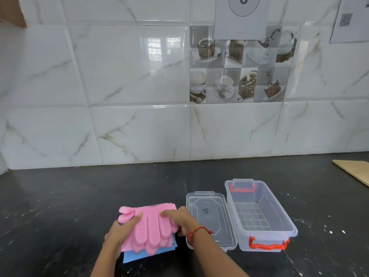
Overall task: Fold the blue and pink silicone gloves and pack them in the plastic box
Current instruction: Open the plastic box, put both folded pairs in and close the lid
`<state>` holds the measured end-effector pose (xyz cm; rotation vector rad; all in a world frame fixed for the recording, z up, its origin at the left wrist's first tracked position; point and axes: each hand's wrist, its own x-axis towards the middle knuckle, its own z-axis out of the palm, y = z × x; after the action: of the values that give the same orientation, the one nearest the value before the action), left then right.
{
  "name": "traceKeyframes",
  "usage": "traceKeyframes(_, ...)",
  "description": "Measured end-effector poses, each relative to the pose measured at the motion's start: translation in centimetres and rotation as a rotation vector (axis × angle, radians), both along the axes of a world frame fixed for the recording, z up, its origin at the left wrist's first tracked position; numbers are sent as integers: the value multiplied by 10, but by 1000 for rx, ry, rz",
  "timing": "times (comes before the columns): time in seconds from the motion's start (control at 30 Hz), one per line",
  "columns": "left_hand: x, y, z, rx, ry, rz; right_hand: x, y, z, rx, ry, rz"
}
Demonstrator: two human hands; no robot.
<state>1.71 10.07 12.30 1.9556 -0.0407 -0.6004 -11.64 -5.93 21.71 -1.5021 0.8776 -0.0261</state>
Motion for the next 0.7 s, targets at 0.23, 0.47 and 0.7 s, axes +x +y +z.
traceKeyframes(0.23, -4, 0, 31, 43, -47, -4, 3, -10, 5, 14, 52, 99)
traceKeyframes(0.47, -67, -3, 115, -12, -55, -106, 5, -13, -1, 52, 56, 108)
traceKeyframes(0.7, -37, 2, 105, -289, 241, -55, 11, -14, -14, 85, 20, 73)
